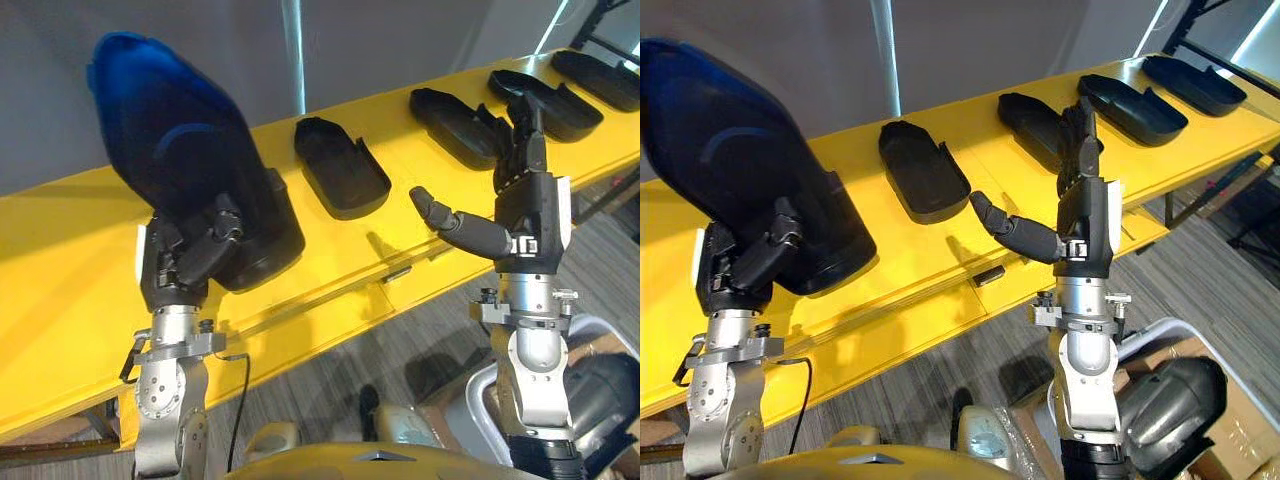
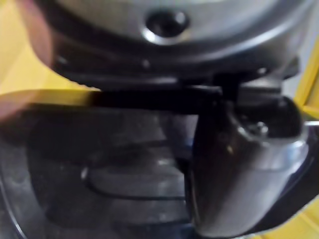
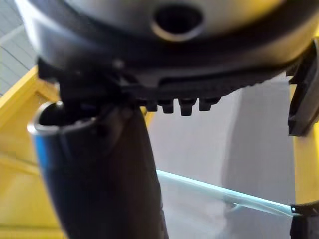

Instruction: Walk over and take three plastic housings, then place them on the shelf

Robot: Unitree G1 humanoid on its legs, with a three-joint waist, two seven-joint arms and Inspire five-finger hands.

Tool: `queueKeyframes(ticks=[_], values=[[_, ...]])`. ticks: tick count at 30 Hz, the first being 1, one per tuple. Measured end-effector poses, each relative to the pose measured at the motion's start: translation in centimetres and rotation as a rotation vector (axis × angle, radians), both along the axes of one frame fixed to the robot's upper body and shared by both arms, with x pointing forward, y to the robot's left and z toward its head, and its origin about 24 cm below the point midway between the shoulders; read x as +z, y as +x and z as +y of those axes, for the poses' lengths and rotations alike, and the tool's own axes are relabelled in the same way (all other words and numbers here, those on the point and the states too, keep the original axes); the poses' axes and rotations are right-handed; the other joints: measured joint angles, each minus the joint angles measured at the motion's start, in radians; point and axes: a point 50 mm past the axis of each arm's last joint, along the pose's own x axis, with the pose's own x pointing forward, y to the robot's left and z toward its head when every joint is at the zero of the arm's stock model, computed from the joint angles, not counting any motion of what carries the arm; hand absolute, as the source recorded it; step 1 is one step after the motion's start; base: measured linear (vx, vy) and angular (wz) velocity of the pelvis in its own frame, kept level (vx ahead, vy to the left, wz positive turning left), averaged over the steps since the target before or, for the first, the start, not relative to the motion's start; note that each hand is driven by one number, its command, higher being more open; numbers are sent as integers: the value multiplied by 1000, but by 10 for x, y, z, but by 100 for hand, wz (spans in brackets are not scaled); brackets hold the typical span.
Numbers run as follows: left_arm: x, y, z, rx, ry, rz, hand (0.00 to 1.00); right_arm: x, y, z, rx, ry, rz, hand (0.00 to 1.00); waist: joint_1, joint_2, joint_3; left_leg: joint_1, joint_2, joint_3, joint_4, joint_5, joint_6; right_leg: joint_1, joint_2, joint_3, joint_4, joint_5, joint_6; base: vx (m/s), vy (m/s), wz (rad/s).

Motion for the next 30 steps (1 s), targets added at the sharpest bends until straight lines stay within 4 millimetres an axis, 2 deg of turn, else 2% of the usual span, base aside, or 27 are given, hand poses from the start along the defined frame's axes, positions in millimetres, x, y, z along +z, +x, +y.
queueKeyframes(ticks=[1, 2, 4, 8, 12, 15, 17, 22, 26, 30], values=[[1, 4, -5, -26, 3, -8, 0, 0, -2, -7, -36, -1, -1, 100, -7, -1, 0, 1, 2, 70, -26, 27, 1, 6, -23, -27, -3, 0, 0, -11, -24, 78], [2, 7, -6, -35, 7, -14, 0, 1, -3, -10, -54, -1, -3, 100, -7, -2, -1, 2, -6, 82, -41, 41, 3, 6, -36, -37, -3, 0, 1, -31, 16, 56], [5, 11, -6, -33, 13, -34, 0, 2, -7, -21, -118, -12, -10, 100, -8, -3, -1, 4, -47, 72, -100, 82, 13, 12, -72, -46, -36, 15, 23, -63, 61, 33], [5, 11, 2, -8, 58, -17, 0, 1, -15, -29, -163, 3, -8, 100, -10, -3, -2, 31, -71, 68, -134, 103, 15, 60, -88, -51, -102, 54, 38, -43, 87, 12], [-1, 13, 17, -14, 240, 113, 0, 2, -20, -24, -115, 50, -24, 100, -14, -3, -20, 39, -80, 83, -148, 105, 14, 88, -93, -44, -164, 92, 43, -27, 57, -6], [-13, 15, 27, -43, 278, 228, 0, 0, -19, -19, -51, 64, -7, 100, -26, -3, -22, 37, -86, 99, -153, 102, 7, 94, -99, -39, -192, 113, 50, -35, 50, -8], [-21, 20, 31, -68, 239, 272, 0, -3, -17, -15, -16, 56, 21, 100, -34, -1, -24, 38, -91, 104, -162, 106, 6, 93, -103, -38, -196, 117, 52, -24, 42, -1], [-23, 41, 35, -140, 199, 286, 0, -12, -9, 2, 109, 31, 97, 100, -34, 13, -35, 38, -93, 135, -171, 120, 8, 93, -104, -24, -221, 135, 53, -13, 21, -6], [-26, 58, 39, -147, 170, 302, 0, -18, -1, 6, 162, -5, 150, 100, -35, 17, -38, 56, -96, 159, -192, 131, 8, 93, -105, -8, -226, 139, 54, -21, 11, -13], [-33, 78, 51, -117, 64, 357, 0, -18, 3, 8, 214, -10, 161, 100, -52, 21, -41, 71, -97, 179, -208, 137, 8, 93, -101, 12, -230, 147, 54, -43, -2, -14]])
